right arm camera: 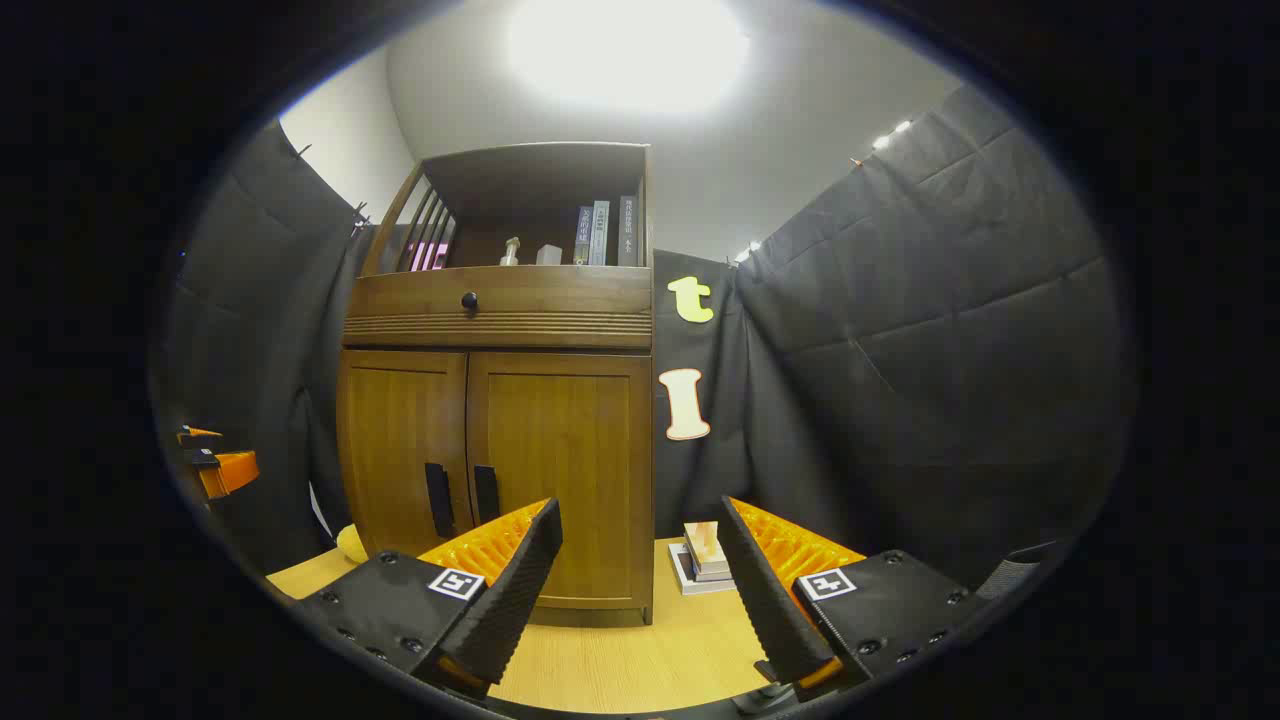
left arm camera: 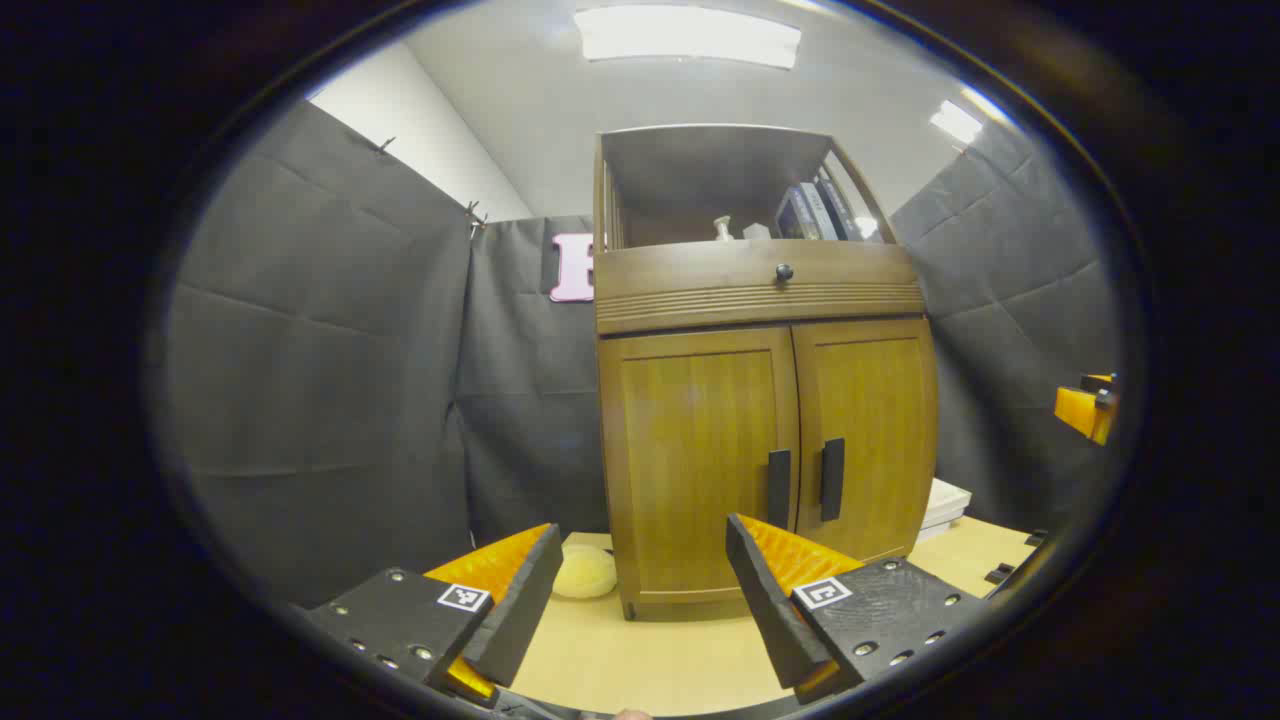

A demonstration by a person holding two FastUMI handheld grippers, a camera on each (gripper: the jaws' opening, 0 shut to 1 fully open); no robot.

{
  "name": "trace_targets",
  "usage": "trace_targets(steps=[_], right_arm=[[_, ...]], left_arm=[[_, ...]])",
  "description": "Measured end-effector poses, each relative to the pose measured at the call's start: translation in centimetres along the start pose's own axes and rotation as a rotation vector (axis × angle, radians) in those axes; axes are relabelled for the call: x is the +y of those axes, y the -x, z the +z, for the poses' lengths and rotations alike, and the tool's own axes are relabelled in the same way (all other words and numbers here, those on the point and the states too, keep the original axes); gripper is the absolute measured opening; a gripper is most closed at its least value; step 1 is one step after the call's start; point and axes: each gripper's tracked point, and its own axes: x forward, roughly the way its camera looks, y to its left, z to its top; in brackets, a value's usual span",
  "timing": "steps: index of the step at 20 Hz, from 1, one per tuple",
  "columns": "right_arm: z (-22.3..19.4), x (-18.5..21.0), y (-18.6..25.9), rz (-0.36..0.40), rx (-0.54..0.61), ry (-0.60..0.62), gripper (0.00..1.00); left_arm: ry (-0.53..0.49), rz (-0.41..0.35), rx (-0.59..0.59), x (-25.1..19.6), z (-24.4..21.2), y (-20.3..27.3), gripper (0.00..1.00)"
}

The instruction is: Open the right door of the double-door shoe cabinet with the right hand, and open the left door with the left hand.

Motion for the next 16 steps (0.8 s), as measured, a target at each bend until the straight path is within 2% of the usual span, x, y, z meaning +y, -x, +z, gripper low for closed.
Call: trace_targets(steps=[16], right_arm=[[-1.1,-1.5,-0.3,0.033,0.018,-0.009,0.97]], left_arm=[[-0.027,0.025,-0.003,-2.0,0.8,1.7,0.96]])
